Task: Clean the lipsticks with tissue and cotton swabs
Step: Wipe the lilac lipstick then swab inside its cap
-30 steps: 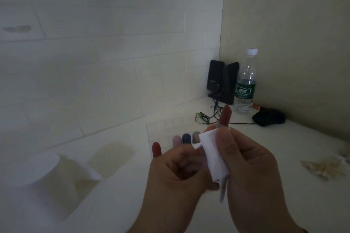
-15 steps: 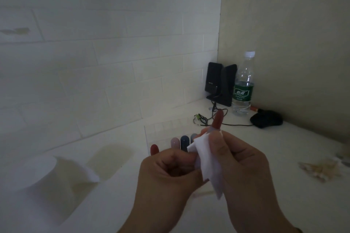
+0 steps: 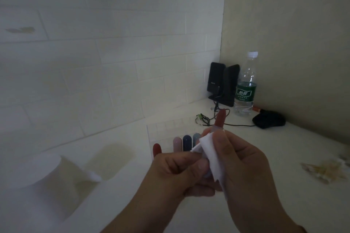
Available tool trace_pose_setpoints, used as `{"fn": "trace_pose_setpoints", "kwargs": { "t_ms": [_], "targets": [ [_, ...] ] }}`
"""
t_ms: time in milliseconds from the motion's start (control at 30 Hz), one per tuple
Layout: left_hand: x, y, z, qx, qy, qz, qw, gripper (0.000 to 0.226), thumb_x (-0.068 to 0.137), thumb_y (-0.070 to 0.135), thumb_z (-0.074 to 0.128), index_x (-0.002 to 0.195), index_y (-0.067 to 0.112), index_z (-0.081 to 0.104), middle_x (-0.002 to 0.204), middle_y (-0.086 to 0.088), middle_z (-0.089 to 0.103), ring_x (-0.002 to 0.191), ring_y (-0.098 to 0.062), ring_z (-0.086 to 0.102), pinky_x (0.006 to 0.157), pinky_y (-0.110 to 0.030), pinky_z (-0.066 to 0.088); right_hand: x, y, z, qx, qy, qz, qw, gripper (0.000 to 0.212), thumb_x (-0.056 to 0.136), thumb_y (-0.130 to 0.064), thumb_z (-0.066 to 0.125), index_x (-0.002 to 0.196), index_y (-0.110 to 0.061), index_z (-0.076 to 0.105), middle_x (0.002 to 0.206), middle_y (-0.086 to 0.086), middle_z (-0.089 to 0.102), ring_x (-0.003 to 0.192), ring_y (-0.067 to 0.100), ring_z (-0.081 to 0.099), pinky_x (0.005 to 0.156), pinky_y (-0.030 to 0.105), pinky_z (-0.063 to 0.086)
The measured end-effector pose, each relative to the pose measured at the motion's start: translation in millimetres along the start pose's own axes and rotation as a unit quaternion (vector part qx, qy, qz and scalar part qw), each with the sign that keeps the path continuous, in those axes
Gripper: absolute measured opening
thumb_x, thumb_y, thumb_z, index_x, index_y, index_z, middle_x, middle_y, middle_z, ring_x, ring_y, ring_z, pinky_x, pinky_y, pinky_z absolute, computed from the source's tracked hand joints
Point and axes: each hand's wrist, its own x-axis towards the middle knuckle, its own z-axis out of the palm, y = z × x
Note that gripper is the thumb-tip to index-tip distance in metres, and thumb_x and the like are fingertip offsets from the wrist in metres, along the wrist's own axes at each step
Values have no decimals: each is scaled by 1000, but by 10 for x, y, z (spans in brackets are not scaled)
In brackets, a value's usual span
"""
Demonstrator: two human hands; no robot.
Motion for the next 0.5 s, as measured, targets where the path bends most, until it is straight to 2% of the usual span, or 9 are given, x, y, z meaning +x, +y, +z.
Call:
{"fn": "trace_pose_setpoints", "kwargs": {
  "t_ms": [67,100,133,167,200,267,333,433,500],
  "targets": [
    [18,-31,15,91,86,40,991,20,55,27,80,75,26,80,76,-7,76,76,-21,74,86,-42,56,10,26,11,-16,-4,-13,1000,29,75,-32,53,65,-18,76,67,3,73,58,10,68,47,17,49],
    [16,-27,37,144,131,63,979,22,49,28,81,72,28,79,73,-2,76,84,-21,73,98,-51,47,17,40,16,-34,-6,-18,999,31,77,-33,52,65,-17,76,68,2,73,61,9,69,50,15,49],
    [7,5,81,177,167,77,967,23,47,28,82,70,28,77,69,2,75,91,-23,72,105,-57,39,23,53,19,-44,-6,-19,999,33,80,-32,51,65,-15,76,69,2,73,63,9,69,52,13,49],
    [0,21,109,185,189,80,961,26,46,26,87,69,25,76,67,2,74,93,-24,72,104,-58,39,31,64,12,-38,-5,-17,999,34,82,-30,51,68,-11,76,70,3,73,64,10,70,53,13,49],
    [-7,36,129,165,188,76,965,29,47,25,93,71,21,76,67,-1,74,86,-24,73,97,-54,47,35,61,1,-21,-4,-9,1000,34,84,-27,51,73,-5,74,70,7,73,62,12,69,51,14,49],
    [-22,76,133,77,134,38,987,23,58,25,85,77,15,78,70,-10,74,66,-22,72,69,-38,59,46,31,-15,27,0,20,999,36,82,-27,52,82,4,70,68,12,71,55,16,68,45,18,48],
    [-27,118,109,45,72,-8,996,19,68,21,80,86,16,79,76,-13,74,63,-20,71,58,-28,57,50,6,-32,70,4,50,996,35,83,-25,50,79,4,68,64,13,70,50,16,66,38,20,46],
    [-41,145,77,62,72,-23,995,22,62,20,74,83,22,80,77,-12,75,67,-21,72,61,-27,57,68,9,-30,73,9,55,996,38,86,-22,48,61,-7,73,61,7,71,49,11,67,36,18,46],
    [-51,147,70,100,109,0,989,21,57,22,79,77,28,80,76,-9,75,71,-21,71,77,-34,58,83,36,-25,67,11,39,997,39,87,-19,47,60,-11,73,60,3,71,50,8,67,39,16,48]
  ]
}}
